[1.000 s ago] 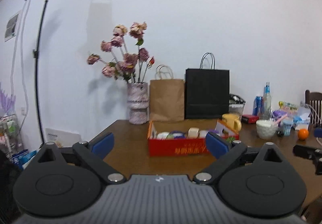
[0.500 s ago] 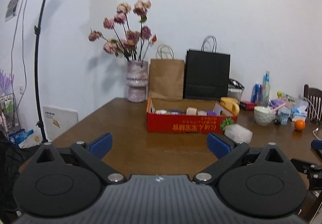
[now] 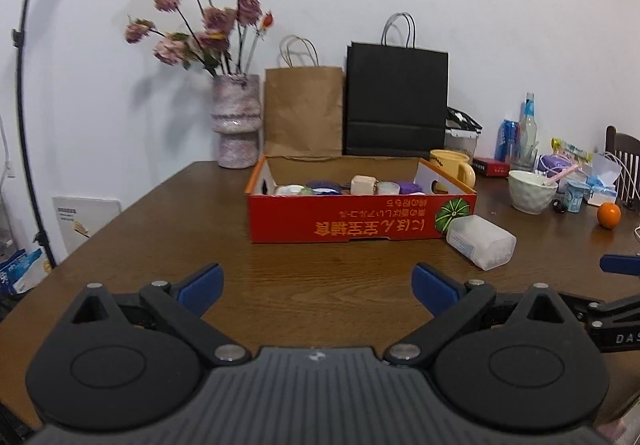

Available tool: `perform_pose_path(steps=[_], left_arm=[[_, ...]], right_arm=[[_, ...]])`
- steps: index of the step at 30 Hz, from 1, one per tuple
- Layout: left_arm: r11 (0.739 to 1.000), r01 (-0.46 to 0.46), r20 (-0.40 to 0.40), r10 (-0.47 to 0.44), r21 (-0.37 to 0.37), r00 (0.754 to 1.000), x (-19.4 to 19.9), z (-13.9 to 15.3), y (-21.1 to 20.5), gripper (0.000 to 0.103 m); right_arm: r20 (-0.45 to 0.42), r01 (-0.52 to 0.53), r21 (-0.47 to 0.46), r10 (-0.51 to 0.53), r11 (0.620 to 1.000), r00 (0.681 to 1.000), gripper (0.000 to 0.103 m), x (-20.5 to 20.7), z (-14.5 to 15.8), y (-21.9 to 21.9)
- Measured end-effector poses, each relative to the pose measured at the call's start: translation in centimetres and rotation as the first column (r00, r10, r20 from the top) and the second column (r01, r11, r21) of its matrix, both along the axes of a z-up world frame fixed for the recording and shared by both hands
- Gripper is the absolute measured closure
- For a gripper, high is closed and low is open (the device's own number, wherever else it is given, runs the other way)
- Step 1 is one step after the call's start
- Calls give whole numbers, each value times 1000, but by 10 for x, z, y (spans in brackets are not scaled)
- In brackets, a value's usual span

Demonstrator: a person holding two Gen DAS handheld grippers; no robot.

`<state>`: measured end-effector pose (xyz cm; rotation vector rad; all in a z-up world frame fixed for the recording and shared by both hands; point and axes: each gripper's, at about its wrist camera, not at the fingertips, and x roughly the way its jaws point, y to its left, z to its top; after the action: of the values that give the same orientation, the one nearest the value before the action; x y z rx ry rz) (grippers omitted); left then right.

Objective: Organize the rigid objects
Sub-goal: 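Move both tools back toward the clear plastic container on the table, then close the right tool around the clear plastic container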

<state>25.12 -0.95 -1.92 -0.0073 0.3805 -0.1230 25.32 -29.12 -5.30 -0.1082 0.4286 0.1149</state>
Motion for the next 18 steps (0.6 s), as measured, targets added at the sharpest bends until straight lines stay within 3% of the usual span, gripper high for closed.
perform_pose_path(steps=[7, 9, 18], left_arm=[[1000, 26, -69, -26, -4, 997, 58, -17, -14, 0], [999, 36, -82, -36, 1, 996, 71, -22, -19, 0], [997, 73, -152, -72, 3, 986, 111, -37, -35, 0]], right_arm=[[-47, -4, 4, 4, 1000, 999, 3, 66, -10, -3], [-66, -4, 5, 4, 1000, 998, 13, 85, -12, -3], [-147, 49, 44, -42, 998, 988, 25, 149, -24, -14]])
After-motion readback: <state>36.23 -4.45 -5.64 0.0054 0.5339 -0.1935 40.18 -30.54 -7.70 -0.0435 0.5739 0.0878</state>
